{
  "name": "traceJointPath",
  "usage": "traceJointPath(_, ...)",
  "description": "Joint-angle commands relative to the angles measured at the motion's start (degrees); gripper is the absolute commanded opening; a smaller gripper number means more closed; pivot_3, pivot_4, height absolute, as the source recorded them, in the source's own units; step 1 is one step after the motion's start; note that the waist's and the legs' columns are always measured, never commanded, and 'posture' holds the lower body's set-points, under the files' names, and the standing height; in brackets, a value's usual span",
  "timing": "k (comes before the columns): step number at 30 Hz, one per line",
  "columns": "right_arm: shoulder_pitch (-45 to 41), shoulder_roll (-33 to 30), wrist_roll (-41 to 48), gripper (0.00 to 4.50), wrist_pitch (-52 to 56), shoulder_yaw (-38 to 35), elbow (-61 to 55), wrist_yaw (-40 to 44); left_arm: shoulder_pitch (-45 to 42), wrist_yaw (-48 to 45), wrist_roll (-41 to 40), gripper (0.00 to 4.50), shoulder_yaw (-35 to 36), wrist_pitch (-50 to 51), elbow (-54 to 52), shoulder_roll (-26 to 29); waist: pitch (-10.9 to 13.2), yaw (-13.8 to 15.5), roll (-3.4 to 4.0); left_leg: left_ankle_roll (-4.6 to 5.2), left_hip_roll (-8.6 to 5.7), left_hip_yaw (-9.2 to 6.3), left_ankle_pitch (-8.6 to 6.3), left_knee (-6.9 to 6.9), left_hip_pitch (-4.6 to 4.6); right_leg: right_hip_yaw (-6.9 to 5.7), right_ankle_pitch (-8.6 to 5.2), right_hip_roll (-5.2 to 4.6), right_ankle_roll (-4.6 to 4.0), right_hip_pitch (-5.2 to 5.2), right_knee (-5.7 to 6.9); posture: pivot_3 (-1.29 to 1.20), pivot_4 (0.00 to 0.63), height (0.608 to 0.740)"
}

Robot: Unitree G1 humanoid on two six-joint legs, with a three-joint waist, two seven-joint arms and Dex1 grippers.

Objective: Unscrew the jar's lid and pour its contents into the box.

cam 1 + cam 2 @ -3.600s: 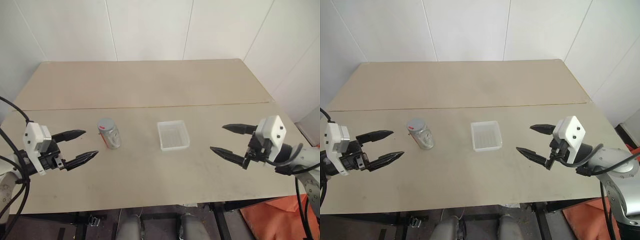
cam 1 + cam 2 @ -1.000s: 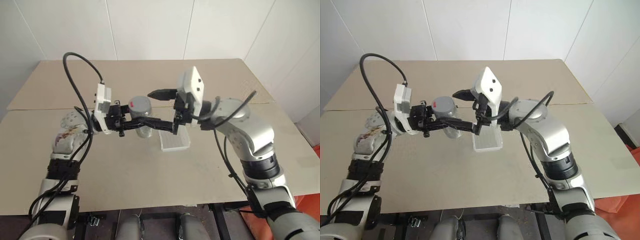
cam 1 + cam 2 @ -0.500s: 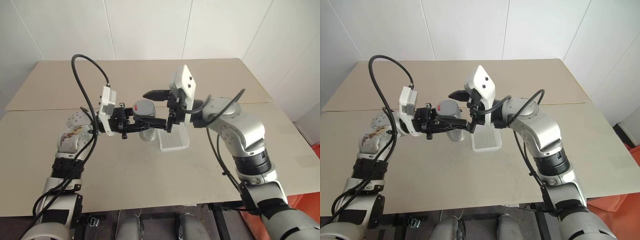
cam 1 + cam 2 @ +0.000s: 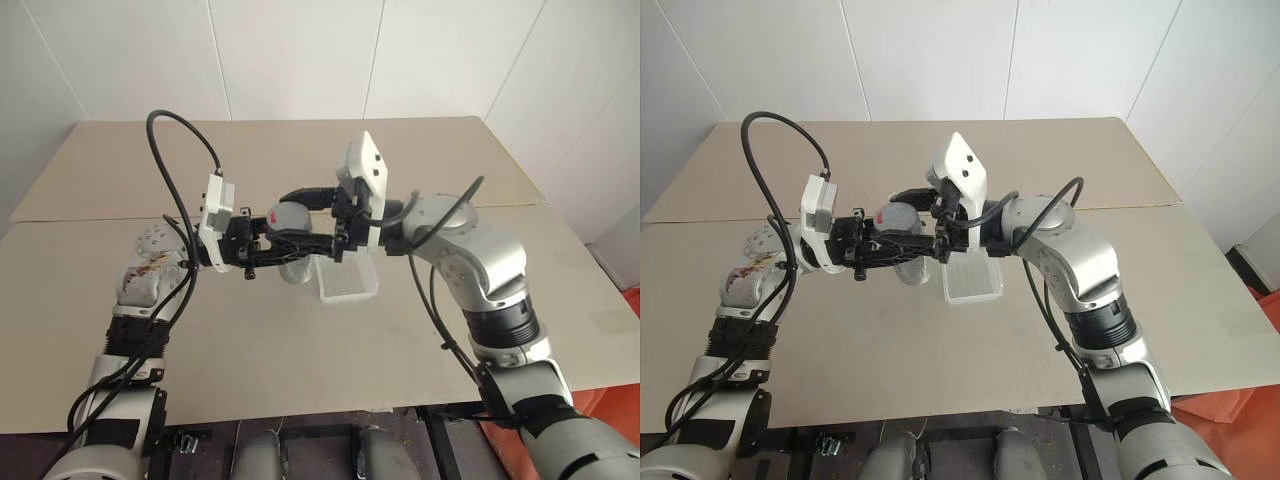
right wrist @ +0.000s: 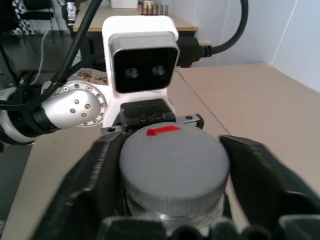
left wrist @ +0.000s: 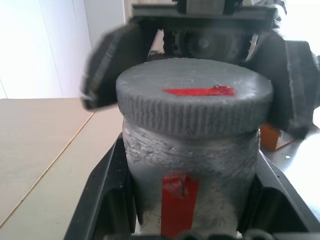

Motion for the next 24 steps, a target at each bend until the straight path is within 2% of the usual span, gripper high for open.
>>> traceJointPath(1, -1.3, 0.2, 1.6, 2.75, -1.3, -1.5, 0.1, 2.2, -1.6, -0.9, -0.4, 2.0, 0.3, -1.1, -1.8, 0.2, 0.0, 0.0, 0.0, 0.0, 0.0, 0.0, 0.0, 0.0, 0.0, 0.0, 0.0, 0.0, 0.0, 0.0, 0.0, 0.0, 0.15, 0.74)
traceJointPath(4, -1.6, 0.1, 2.7, 2.75, -5.2, -1.9, 2.4, 8.2, -1.6, -2.3, -1.4, 2.0, 0.5, -0.2, -2.7, 0.8, 0.0, 0.0, 0.0, 0.0, 0.0, 0.0, 0.0, 0.0, 0.0, 0.0, 0.0, 0.0, 0.0, 0.0, 0.0, 0.0, 0.15, 0.74)
traceJointPath(11, -8.8, 0.2, 9.4, 2.75, -16.8, -0.1, 16.6, 41.3, -3.4, -13.6, -6.8, 2.0, -1.5, 6.1, -5.5, 5.4, 0.1, -0.1, 0.05, 0.0, 0.01, 0.02, 0.0, 0.01, -0.01, 0.0, 0.0, 0.04, 0.01, 0.0, -0.02, 0.0, 0.15, 0.74)
traceJointPath(13, -11.4, 0.5, 12.7, 2.75, -18.9, 2.5, 19.9, 43.6, -3.8, -14.0, -6.9, 2.0, -1.9, 6.6, -5.8, 5.0, 0.1, -0.1, 0.06, 0.0, 0.03, 0.0, 0.0, 0.0, 0.02, 0.01, 0.0, 0.06, 0.01, 0.0, 0.0, 0.0, 0.15, 0.74)
traceJointPath(17, -13.5, 2.0, 12.2, 2.75, -24.1, 4.9, 24.2, 43.7, -3.9, -13.1, -6.4, 2.0, -1.9, 6.1, -6.5, 4.0, 0.1, -0.1, 0.07, 0.0, 0.06, -0.02, 0.0, -0.01, 0.03, 0.02, 0.0, 0.07, 0.01, -0.01, 0.02, 0.0, 0.15, 0.74)
traceJointPath(22, -12.7, 2.6, 8.6, 4.4, -24.6, 1.5, 26.3, 42.6, -3.0, -11.2, -6.0, 2.0, -0.7, 5.5, -6.1, 3.5, 0.2, -0.1, 0.08, -0.01, 0.07, -0.03, 0.0, 0.0, -0.01, 0.02, 0.0, 0.07, 0.01, -0.06, 0.04, 0.0, 0.15, 0.74)
traceJointPath(24, -11.1, 1.6, 7.7, 4.46, -24.6, -0.5, 24.6, 39.4, -2.8, -10.1, -5.5, 2.0, -0.1, 5.0, -5.3, 3.4, 0.2, 0.0, 0.08, -0.01, 0.06, -0.02, 0.01, 0.0, -0.02, 0.02, 0.0, 0.06, 0.01, -0.07, 0.05, 0.0, 0.15, 0.74)
